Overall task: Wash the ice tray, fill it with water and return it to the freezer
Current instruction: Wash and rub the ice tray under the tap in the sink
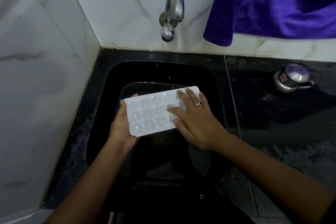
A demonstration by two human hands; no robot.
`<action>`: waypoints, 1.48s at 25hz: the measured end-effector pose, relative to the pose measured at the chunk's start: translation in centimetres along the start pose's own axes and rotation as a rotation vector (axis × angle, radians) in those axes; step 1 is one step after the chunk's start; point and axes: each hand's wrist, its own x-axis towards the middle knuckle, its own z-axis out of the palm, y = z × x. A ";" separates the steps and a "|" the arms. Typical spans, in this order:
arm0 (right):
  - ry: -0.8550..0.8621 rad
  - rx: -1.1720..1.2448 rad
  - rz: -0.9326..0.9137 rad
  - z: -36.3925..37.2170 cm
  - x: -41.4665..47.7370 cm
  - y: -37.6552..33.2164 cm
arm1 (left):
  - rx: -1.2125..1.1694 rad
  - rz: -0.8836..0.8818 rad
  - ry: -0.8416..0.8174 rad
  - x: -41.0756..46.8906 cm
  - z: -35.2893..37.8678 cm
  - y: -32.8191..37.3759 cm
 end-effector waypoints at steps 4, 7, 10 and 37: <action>-0.005 -0.001 0.041 0.3 0.7 -1.1 | 0.007 0.000 -0.012 0.2 0.0 -0.7; -0.008 -0.037 -0.007 0.5 -0.1 -0.1 | 0.018 0.003 -0.034 0.1 -0.1 -0.2; 0.017 0.015 0.064 -0.1 0.7 -0.2 | 0.015 -0.025 -0.027 0.3 -0.3 -0.7; -0.033 -0.039 0.012 1.2 -0.5 -0.7 | -0.023 -0.042 -0.015 0.7 -0.9 -0.8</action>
